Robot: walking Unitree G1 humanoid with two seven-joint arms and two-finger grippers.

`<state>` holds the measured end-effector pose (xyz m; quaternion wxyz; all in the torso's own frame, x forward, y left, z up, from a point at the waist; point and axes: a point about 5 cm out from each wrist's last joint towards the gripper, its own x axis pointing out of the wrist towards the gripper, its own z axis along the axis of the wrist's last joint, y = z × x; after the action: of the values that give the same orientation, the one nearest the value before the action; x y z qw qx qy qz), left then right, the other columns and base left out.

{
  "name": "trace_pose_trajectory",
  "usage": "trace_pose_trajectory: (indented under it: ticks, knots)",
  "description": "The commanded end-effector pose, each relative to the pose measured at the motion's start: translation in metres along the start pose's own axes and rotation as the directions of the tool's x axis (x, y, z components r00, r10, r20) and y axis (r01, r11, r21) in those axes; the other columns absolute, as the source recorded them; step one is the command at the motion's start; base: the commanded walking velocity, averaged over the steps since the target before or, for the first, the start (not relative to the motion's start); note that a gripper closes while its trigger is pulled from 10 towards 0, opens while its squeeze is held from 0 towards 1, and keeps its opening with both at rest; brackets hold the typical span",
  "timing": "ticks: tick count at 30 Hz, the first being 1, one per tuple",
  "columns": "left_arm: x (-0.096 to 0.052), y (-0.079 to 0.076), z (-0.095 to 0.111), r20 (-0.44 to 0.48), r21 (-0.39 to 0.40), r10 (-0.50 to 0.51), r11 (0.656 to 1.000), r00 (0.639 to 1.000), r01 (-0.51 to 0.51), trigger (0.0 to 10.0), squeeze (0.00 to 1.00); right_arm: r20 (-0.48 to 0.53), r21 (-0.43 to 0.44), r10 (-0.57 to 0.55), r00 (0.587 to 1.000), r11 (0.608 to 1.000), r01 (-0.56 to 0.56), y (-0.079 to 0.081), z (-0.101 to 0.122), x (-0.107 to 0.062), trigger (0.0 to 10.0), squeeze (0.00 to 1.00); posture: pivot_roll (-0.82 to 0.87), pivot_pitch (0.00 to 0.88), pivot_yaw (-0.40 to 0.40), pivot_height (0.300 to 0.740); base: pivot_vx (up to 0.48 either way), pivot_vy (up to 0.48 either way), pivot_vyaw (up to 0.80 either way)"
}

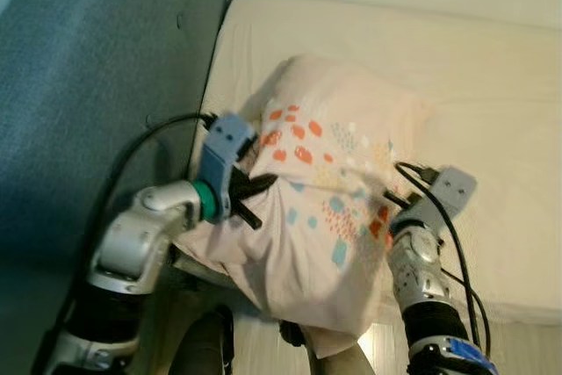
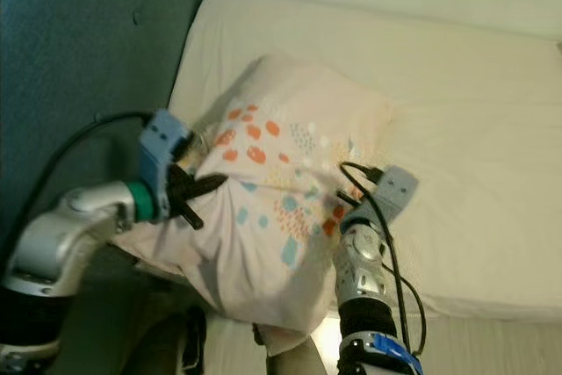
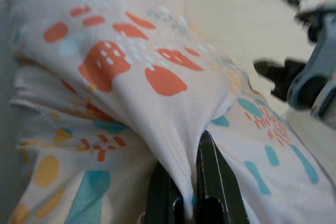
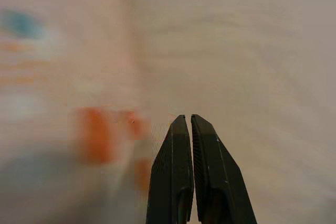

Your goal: Clean up the room

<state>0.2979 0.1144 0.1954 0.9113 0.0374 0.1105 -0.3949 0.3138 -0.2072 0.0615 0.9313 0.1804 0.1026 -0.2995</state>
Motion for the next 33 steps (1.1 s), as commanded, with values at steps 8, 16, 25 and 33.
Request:
trace_pose_trajectory:
  ticks: [8, 16, 25, 33]
  knots:
    - [-0.013, -0.002, 0.021, 0.049, 0.031, -0.059, 0.998, 0.997, 0.057, 10.0, 0.00, -0.143, 0.054, 0.025, 0.989, 0.998, -0.018, 0.009, -0.019, 0.005, 10.0, 0.00, 0.03, 0.273, 0.033, 0.740, 0.000, 0.000, 0.00]
    - [-0.036, -0.006, 0.030, 0.051, 0.033, -0.095, 0.995, 0.994, 0.094, 10.0, 0.00, -0.172, 0.031, 0.019, 0.985, 0.999, -0.014, 0.012, -0.002, 0.023, 10.0, 0.00, 0.05, 0.281, 0.030, 0.740, 0.000, 0.000, 0.00]
    - [-0.067, -0.006, 0.043, 0.067, 0.063, -0.133, 0.990, 0.989, 0.129, 10.0, 0.00, -0.117, 0.014, -0.027, 0.993, 0.999, 0.029, 0.008, 0.022, 0.034, 10.0, 0.00, 0.06, 0.288, 0.029, 0.740, 0.000, 0.000, 0.00]
    - [-0.087, -0.011, 0.049, 0.078, 0.059, -0.160, 0.986, 0.984, 0.156, 10.0, 0.00, -0.108, 0.033, 0.001, 0.994, 0.999, 0.003, 0.023, 0.039, 0.039, 10.0, 0.00, 0.08, 0.293, 0.022, 0.740, 0.000, 0.000, 0.00]
